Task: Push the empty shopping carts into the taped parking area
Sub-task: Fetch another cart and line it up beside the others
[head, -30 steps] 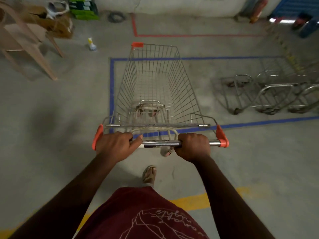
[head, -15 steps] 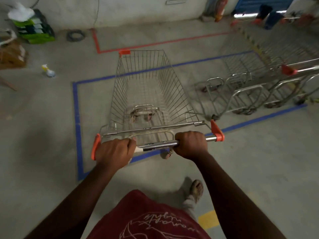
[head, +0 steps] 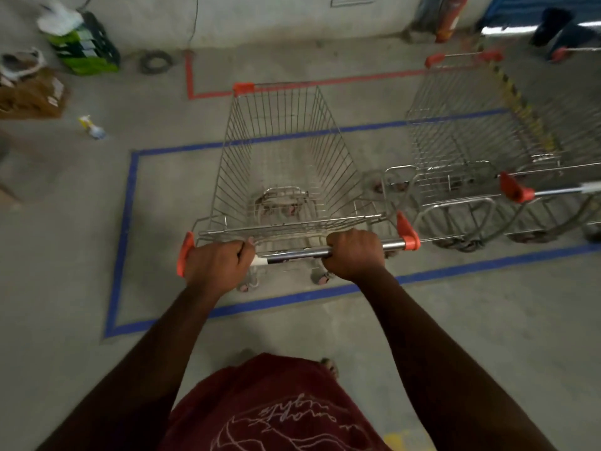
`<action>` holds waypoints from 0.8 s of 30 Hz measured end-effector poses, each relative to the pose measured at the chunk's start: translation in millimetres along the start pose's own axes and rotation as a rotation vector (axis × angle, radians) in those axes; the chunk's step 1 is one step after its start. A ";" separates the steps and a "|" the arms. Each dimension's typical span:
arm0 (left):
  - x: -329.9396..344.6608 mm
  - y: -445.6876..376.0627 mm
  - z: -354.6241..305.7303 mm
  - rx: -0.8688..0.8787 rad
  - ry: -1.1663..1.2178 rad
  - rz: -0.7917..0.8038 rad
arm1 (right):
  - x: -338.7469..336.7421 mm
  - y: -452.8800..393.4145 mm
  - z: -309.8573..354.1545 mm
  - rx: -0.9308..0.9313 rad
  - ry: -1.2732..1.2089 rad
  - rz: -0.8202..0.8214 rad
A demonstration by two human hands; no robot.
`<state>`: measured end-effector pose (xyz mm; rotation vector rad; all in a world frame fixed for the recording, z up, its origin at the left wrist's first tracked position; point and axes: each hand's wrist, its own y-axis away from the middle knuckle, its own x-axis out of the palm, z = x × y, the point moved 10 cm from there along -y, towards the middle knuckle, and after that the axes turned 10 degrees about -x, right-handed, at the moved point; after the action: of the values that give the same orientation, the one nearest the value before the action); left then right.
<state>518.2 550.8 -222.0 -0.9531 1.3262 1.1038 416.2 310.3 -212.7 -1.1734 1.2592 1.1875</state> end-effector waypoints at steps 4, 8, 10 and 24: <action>-13.7 -18.6 -43.9 0.009 0.006 -0.146 | 8.5 -13.8 -45.9 -0.039 -0.008 0.033; -18.6 -49.2 -80.1 0.028 0.021 -0.251 | 7.3 -31.1 -85.8 -0.029 -0.054 -0.007; -12.7 -65.9 -94.8 0.021 -0.001 -0.239 | 7.5 -39.6 -104.5 -0.034 -0.047 -0.005; -27.0 -124.7 -191.4 0.018 0.052 -0.171 | 4.4 -76.2 -210.9 -0.041 -0.029 -0.078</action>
<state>594.0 333.8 -213.7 -1.0676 1.2691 0.9401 482.6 96.1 -216.0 -1.2201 1.1624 1.1732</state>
